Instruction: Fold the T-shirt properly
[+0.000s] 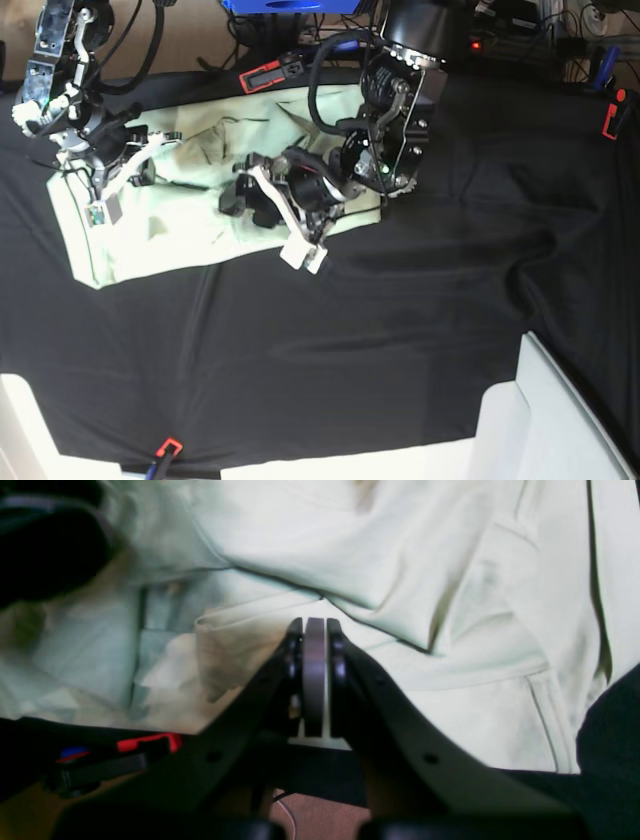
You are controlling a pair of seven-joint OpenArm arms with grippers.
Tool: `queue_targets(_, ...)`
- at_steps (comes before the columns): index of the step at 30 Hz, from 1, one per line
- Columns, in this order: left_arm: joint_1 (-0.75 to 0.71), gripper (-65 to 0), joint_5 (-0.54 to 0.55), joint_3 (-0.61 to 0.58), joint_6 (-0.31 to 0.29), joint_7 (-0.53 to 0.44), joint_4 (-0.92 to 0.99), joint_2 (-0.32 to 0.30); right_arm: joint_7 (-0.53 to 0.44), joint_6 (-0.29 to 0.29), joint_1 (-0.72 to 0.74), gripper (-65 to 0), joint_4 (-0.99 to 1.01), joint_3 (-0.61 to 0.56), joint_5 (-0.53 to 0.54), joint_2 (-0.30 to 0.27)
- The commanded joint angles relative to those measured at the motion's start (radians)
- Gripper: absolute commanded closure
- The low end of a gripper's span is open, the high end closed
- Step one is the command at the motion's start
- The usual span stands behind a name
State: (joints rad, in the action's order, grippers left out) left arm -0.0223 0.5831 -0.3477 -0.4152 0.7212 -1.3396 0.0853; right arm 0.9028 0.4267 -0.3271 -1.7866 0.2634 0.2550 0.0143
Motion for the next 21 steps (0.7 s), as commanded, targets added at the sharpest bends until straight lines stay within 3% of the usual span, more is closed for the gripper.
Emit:
queue_targets(1, 0.020, -35.9, 0.021, -0.003, -0.009, -0.018, -0.045, 0.017, -0.018, 0.005, 0.006, -1.7, -0.014, 0.001, 0.011, -0.006)
queue_targets(7, 0.023, -35.8, 0.019, 0.009, -0.009, -0.013, -0.197, 0.009, -0.020, 0.005, 0.007, -1.7, -0.022, 0.000, 0.011, -0.006)
queue_targets(12, 0.003, -35.3, 0.019, 0.092, -0.009, -0.013, -0.292, -0.129, -0.015, 0.007, -0.023, -1.9, -0.092, -0.088, 0.008, -0.029)
queue_targets(14, -0.028, -28.4, 0.013, 0.154, -0.009, -0.013, -0.305, -0.193, -0.017, 0.004, -0.040, -1.7, -0.149, -0.191, 0.008, -0.070)
queue_targets(17, -0.095, -3.7, 0.013, 0.302, -0.009, -0.013, -0.301, -0.279, -0.014, -0.001, -0.043, -1.7, -0.178, -0.322, 0.008, -0.110)
queue_targets(18, -0.127, 0.0, 0.013, 0.367, -0.009, -0.016, -0.301, -0.304, -0.014, -0.005, -0.043, -1.7, -0.173, -0.356, 0.008, -0.113)
queue_targets(21, -0.224, 0.0, 0.011, 0.583, -0.009, -0.016, -0.301, -0.348, -0.014, -0.093, -0.043, -1.7, -0.172, -0.470, 0.008, -0.116)
